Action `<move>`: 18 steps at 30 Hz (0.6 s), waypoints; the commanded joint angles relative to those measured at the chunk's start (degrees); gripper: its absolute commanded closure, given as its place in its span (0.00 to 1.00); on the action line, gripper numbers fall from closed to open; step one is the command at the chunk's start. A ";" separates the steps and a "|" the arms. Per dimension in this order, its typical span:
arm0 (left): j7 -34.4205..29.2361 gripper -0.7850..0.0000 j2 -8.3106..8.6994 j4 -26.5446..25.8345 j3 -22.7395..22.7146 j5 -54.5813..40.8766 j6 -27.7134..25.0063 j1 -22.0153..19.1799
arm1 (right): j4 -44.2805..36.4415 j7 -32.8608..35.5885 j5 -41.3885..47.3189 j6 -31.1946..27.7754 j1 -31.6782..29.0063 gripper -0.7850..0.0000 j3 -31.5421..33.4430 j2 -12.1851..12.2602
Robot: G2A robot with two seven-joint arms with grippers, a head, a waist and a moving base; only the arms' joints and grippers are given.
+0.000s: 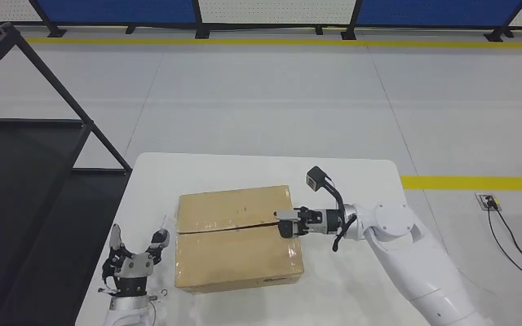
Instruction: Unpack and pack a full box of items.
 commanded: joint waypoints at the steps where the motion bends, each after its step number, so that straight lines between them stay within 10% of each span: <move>1: 0.63 0.00 -0.07 0.23 -0.11 -0.77 0.99 -0.30 | 0.22 0.03 0.11 -0.03 0.33 0.00 -0.48 -0.17; 13: -0.01 0.00 -0.06 0.78 -2.02 -5.10 7.52 -3.12 | 1.61 -0.14 -0.81 0.42 1.53 0.00 -2.34 -0.78; 16: 0.12 0.50 0.01 0.76 -2.57 -4.14 8.55 -2.93 | 1.61 -0.11 -0.74 0.32 1.39 0.00 -2.21 -0.77; 18: 0.35 0.56 0.06 0.96 -2.54 -2.75 9.54 -2.80 | 1.57 -0.09 -0.62 0.27 1.32 0.00 -2.09 -0.76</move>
